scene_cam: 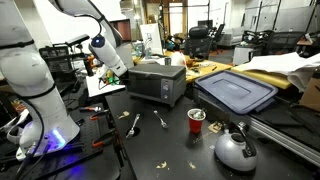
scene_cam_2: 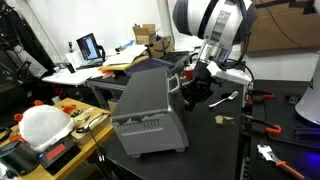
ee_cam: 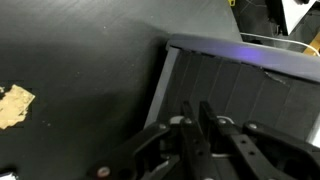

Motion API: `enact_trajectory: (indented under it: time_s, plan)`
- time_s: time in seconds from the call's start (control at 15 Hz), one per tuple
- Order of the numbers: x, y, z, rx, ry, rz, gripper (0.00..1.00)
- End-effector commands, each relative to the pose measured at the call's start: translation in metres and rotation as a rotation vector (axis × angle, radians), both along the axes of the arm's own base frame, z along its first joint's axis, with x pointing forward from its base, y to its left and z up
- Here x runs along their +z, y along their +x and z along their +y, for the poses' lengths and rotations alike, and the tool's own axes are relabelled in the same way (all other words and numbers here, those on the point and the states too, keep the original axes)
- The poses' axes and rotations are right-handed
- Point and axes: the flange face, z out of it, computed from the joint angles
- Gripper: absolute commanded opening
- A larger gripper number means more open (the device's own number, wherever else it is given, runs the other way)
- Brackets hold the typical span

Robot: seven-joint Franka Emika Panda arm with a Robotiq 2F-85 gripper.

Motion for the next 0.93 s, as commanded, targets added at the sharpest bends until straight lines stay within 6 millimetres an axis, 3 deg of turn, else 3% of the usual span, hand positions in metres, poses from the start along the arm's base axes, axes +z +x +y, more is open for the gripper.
enact_trajectory:
  time_s: [0.0, 0.27, 0.87]
  plan:
    - [0.017, -0.013, -0.017, -0.037, -0.004, -0.039, 0.0]
    - [0.027, -0.018, -0.017, -0.069, 0.043, -0.058, 0.0]
    - [0.039, -0.025, 0.013, -0.075, 0.127, -0.044, 0.0]
